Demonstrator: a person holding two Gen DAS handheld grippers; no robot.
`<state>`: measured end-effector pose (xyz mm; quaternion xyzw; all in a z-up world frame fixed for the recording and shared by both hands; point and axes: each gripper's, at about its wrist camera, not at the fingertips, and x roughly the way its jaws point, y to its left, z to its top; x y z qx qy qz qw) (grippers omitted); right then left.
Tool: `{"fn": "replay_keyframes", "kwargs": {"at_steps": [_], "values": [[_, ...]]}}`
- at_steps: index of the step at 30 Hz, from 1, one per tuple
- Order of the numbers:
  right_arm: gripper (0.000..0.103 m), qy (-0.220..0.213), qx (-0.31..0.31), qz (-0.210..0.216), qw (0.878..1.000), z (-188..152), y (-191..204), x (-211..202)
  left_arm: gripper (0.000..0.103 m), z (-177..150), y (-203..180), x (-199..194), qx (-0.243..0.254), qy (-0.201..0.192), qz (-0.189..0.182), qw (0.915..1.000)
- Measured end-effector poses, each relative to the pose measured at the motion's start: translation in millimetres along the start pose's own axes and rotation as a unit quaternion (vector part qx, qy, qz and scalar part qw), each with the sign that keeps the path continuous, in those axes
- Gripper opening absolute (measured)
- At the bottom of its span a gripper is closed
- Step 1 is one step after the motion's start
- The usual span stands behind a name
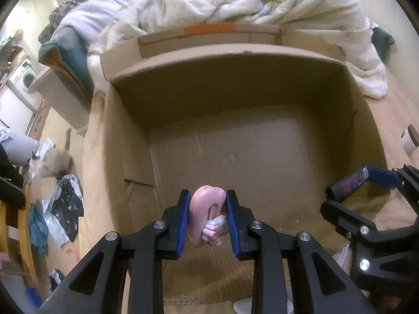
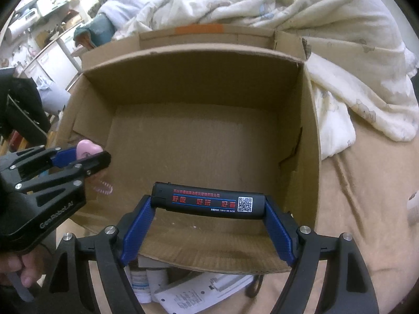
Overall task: Organize rigid objects
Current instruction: 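Carry both items into the box and open both tools to release them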
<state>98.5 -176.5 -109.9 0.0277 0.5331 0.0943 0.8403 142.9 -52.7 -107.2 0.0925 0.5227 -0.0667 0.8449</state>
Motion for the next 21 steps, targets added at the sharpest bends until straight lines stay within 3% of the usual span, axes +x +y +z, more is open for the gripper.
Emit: {"fn": "replay_keyframes", "kwargs": {"at_steps": [9, 21], "values": [[0.087, 0.044, 0.021, -0.009, 0.999, -7, -11, 15, 0.024, -2, 1, 10, -0.007, 0.028, 0.001, 0.9996], [0.087, 0.051, 0.008, -0.027, 0.998, -8, -4, 17, 0.025, -2, 0, 9, -0.002, 0.033, 0.003, 0.9994]]}}
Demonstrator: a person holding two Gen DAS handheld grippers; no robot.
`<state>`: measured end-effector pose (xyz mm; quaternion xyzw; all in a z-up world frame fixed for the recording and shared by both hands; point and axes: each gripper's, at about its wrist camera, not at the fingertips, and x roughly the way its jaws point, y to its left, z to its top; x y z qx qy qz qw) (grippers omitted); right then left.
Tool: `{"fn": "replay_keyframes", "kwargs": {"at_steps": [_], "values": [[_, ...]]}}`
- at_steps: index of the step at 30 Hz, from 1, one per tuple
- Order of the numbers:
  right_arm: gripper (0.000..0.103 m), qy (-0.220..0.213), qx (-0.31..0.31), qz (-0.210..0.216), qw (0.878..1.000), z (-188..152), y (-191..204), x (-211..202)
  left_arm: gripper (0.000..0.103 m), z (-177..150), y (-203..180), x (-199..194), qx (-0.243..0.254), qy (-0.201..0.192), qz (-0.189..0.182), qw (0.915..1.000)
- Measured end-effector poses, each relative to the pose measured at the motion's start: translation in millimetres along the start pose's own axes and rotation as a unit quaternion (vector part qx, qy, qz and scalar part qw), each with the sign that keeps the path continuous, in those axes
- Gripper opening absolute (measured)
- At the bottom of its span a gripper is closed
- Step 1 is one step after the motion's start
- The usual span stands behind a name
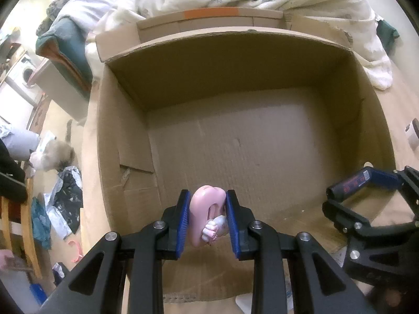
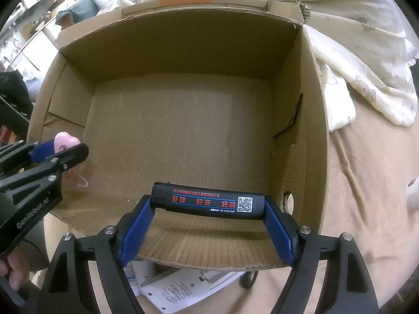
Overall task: Organize rigid objects
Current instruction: 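Carry both items into the box and open both tools to release them, then withdraw both tools from the box back toward the remaining items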
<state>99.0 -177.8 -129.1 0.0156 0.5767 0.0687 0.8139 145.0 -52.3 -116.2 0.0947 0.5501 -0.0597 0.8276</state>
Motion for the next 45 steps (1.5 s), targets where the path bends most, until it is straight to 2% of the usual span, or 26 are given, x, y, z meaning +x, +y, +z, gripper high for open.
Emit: {"fn": "replay_keyframes", "kwargs": {"at_steps": [2, 3, 4, 6, 7, 11, 17, 30, 45], "values": [[0.090, -0.005, 0.008, 0.012, 1.000, 1, -2, -2, 0.029, 1, 2, -1, -0.008, 0.004, -0.007, 0.9999], [0.103, -0.007, 0.012, 0.020, 1.000, 3, -3, -3, 0.041, 1, 3, -2, -0.014, 0.010, -0.011, 0.9998], [0.103, -0.011, 0.016, 0.025, 0.999, 4, -5, -5, 0.057, 2, 3, -4, -0.020, 0.014, -0.012, 0.9996], [0.103, -0.025, 0.023, 0.035, 0.999, 6, -8, -13, 0.069, 2, 5, -15, -0.033, 0.005, -0.018, 0.9993], [0.103, -0.034, 0.027, 0.037, 0.998, 7, -10, -18, 0.071, 2, 6, -19, -0.034, -0.004, -0.018, 0.9993], [0.103, -0.051, 0.040, 0.038, 0.997, 7, -17, -26, 0.071, 4, 5, -27, -0.026, -0.020, -0.006, 0.9994], [0.103, -0.054, 0.031, 0.025, 0.998, 4, -14, -28, 0.071, 5, 8, -26, -0.030, -0.014, -0.002, 0.9995], [0.103, -0.062, 0.030, 0.026, 0.997, 4, -16, -29, 0.071, 2, 8, -25, -0.027, -0.022, 0.014, 0.9993], [0.103, -0.096, 0.027, 0.016, 0.995, 6, -22, -47, 0.071, 4, 9, -34, -0.029, -0.034, 0.013, 0.9989]]}}
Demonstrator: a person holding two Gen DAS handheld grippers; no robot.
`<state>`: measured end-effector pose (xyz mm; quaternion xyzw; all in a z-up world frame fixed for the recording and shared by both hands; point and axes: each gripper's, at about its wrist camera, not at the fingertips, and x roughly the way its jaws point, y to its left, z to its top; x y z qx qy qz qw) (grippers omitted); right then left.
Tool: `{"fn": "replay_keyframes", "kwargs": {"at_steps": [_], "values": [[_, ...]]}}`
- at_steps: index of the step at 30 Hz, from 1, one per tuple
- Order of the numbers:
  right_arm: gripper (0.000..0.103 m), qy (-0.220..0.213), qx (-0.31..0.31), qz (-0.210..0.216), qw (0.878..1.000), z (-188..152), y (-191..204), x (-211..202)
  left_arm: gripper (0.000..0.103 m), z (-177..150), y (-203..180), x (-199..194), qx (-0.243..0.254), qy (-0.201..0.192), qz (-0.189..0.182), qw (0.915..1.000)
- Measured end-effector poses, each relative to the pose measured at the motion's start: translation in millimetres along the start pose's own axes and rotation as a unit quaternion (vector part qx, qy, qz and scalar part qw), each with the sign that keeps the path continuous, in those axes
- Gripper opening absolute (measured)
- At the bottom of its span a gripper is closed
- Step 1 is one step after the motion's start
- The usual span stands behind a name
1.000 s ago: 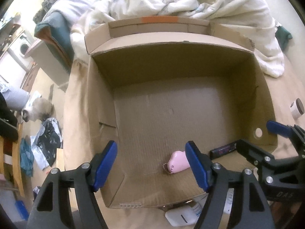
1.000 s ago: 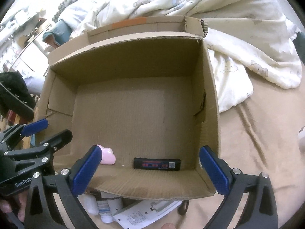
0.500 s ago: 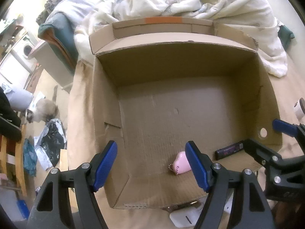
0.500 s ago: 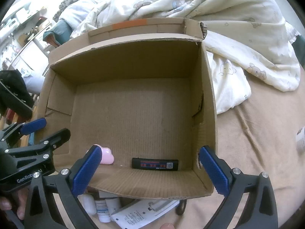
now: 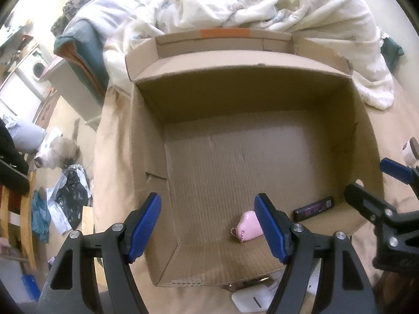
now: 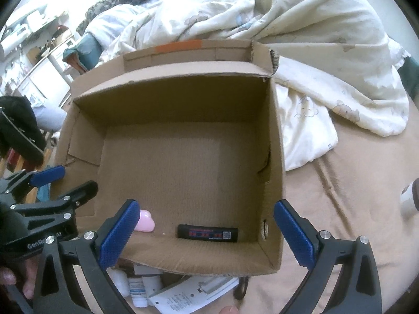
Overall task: Organize rigid objects
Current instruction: 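Withdraw both tools from the box back toward the remaining items, then grasp the white earbud case with the left tool while the right tool grasps the white remote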
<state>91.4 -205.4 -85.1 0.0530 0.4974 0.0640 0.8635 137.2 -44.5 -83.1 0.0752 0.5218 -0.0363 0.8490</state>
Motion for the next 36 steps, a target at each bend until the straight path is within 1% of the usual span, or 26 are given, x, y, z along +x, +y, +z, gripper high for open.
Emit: {"fn": "replay_keyframes", "kwargs": {"at_steps": [2, 6, 10, 14, 20, 24, 27, 30, 33, 36], "values": [[0.103, -0.013, 0.002, -0.008, 1.000, -2, -2, -8, 0.071, 0, 3, -6, -0.004, -0.005, 0.000, 1.0000], [0.103, -0.031, 0.012, 0.003, 0.999, -7, -6, -25, 0.071, 0, 13, -24, -0.020, -0.003, -0.014, 0.9997], [0.103, -0.037, 0.017, 0.001, 0.999, -15, -7, -39, 0.071, -6, 24, -44, -0.032, -0.012, -0.008, 0.9994], [0.103, -0.034, 0.022, 0.018, 0.999, -29, -8, -51, 0.071, -23, 35, -58, -0.039, -0.008, -0.009, 0.9992], [0.103, -0.031, 0.019, 0.030, 0.999, -53, 2, -65, 0.071, -51, 47, -70, -0.053, -0.001, -0.011, 0.9985], [0.103, -0.021, 0.016, 0.035, 0.999, -63, 5, -65, 0.071, -64, 54, -63, -0.075, 0.019, -0.021, 0.9968], [0.103, -0.015, 0.016, 0.031, 0.999, -63, 4, -62, 0.071, -70, 61, -55, -0.090, 0.027, -0.010, 0.9955], [0.103, -0.007, 0.044, 0.037, 0.998, -63, -5, -58, 0.071, -75, 70, -45, -0.108, 0.034, 0.000, 0.9936], [0.103, 0.002, 0.080, 0.047, 0.996, -64, -16, -52, 0.071, -80, 75, -35, -0.123, 0.052, -0.005, 0.9910], [0.103, 0.016, 0.104, 0.049, 0.993, -65, -22, -43, 0.071, -83, 72, -25, -0.120, 0.068, -0.010, 0.9904]]}}
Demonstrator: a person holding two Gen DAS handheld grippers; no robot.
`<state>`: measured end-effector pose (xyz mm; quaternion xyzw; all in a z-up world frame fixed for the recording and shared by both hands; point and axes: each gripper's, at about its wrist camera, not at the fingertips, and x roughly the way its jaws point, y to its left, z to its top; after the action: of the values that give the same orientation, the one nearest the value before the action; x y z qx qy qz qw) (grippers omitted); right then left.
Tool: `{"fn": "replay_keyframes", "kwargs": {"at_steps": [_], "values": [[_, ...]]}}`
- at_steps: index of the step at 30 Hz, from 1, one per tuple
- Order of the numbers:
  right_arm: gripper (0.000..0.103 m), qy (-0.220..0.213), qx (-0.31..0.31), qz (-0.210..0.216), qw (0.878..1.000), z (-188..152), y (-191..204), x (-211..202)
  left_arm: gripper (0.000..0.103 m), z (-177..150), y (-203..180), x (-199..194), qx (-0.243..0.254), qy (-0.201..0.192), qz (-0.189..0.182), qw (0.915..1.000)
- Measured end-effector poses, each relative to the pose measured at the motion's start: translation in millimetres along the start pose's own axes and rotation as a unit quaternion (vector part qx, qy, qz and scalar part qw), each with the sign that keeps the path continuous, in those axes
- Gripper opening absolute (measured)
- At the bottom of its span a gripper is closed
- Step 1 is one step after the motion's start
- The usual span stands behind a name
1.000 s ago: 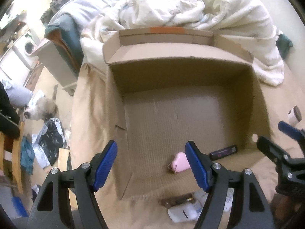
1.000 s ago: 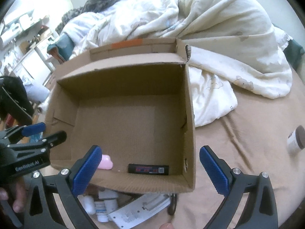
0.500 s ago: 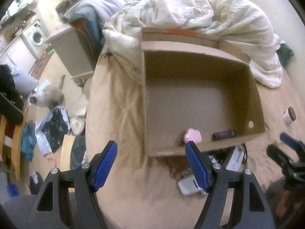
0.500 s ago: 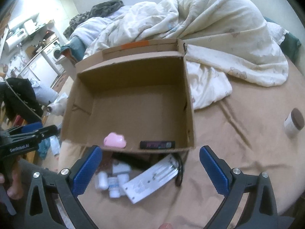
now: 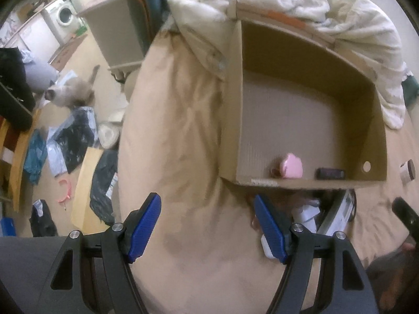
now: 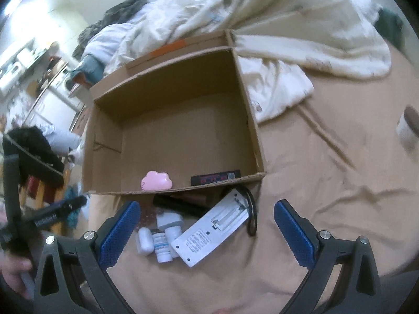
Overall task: Organize rigid objects
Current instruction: 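Grasp the white earbud case with the left tool while the right tool grasps the white remote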
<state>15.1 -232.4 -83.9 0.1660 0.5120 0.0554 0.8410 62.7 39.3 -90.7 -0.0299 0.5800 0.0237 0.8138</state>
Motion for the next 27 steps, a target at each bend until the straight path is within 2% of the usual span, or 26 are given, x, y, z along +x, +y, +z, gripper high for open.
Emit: {"fn": "replay_keyframes", "kwargs": {"at_steps": [4, 7, 10, 11, 13, 20, 23, 27], "values": [[0.103, 0.008, 0.006, 0.002, 1.000, 1, -1, 6, 0.071, -7, -22, 11, 0.040, 0.016, -0.006, 0.9991], [0.103, 0.011, -0.001, -0.001, 1.000, 1, 2, 8, 0.071, -16, -40, 28, 0.059, 0.060, -0.044, 0.9955], [0.103, 0.015, -0.009, -0.004, 1.000, 1, 6, 11, 0.071, -23, -46, 49, 0.024, 0.108, -0.092, 0.9896], [0.103, 0.017, -0.012, -0.004, 1.000, 1, 7, 12, 0.071, -26, -46, 60, -0.001, 0.137, -0.122, 0.9830], [0.103, 0.019, -0.019, -0.003, 1.000, 1, 9, 14, 0.060, -30, -48, 75, -0.032, 0.174, -0.158, 0.9714], [0.103, 0.017, -0.048, -0.007, 0.999, 1, 20, 16, 0.055, -36, -54, 98, -0.053, 0.198, -0.159, 0.9658], [0.103, 0.018, -0.053, -0.006, 0.998, 1, 23, 17, 0.053, -38, -58, 97, -0.044, 0.190, -0.155, 0.9684], [0.103, 0.022, -0.053, -0.003, 0.998, 2, 22, 18, 0.052, -37, -68, 86, -0.009, 0.170, -0.135, 0.9762]]}}
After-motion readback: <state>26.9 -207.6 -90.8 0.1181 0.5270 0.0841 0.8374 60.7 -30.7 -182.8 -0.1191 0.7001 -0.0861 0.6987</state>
